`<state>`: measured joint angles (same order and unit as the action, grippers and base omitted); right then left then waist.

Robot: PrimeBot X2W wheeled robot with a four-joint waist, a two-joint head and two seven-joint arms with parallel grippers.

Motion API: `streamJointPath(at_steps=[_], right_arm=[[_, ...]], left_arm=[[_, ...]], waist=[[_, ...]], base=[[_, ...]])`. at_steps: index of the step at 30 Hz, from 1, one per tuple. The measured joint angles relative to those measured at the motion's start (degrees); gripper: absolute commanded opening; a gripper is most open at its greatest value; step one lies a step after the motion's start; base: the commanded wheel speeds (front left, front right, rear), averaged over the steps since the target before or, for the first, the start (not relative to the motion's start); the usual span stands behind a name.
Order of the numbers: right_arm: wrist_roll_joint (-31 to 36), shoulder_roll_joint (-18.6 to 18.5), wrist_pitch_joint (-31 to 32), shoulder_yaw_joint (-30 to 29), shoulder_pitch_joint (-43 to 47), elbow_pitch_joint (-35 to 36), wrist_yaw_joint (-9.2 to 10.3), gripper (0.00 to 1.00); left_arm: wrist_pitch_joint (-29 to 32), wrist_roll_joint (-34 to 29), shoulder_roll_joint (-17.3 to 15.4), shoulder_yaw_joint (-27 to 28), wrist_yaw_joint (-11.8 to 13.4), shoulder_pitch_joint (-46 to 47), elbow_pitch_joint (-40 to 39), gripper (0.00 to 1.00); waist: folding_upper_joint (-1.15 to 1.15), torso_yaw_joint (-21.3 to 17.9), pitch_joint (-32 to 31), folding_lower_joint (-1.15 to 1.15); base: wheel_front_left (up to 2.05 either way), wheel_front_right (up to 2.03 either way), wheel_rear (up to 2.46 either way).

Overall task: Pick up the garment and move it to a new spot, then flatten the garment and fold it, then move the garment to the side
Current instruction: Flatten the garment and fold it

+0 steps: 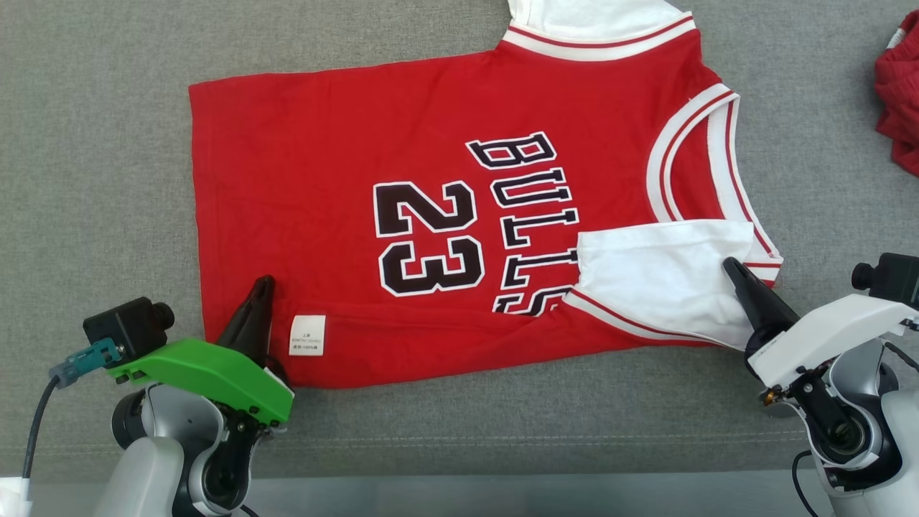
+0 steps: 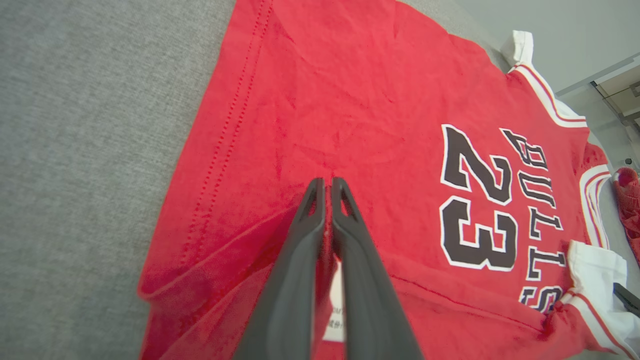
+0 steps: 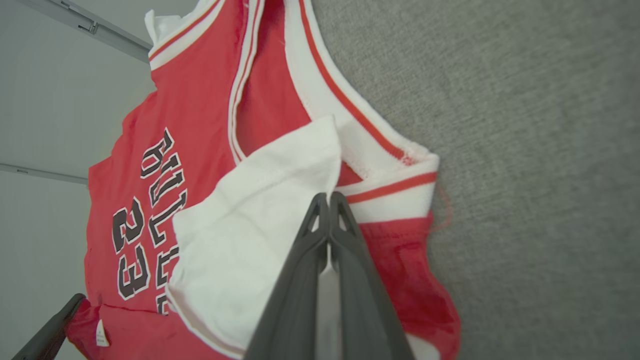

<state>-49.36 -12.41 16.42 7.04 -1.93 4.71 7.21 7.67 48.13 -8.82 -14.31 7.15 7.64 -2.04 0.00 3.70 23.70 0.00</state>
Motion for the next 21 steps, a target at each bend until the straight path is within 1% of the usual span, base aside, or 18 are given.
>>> streamJointPath(at_steps=[11,21], right_arm=[[0.0,0.1,-0.8,-1.2,-0.2,0.6,0.00,0.00],[0.0,-0.5,-1.3,-2.1,-2.8,2.4,-0.07,0.00]], left_arm=[[-0.2,0.0,0.0,0.0,0.0,0.0,0.0,0.00],[-0.3,-0.1,0.1,0.4,0.0,0.0,0.0,0.00]], waist=[[0.00,-0.4,-0.1,0.00],[0.00,-0.3,-0.6,0.00]], base=[[0.00,0.00,0.00],[0.00,0.00,0.00]])
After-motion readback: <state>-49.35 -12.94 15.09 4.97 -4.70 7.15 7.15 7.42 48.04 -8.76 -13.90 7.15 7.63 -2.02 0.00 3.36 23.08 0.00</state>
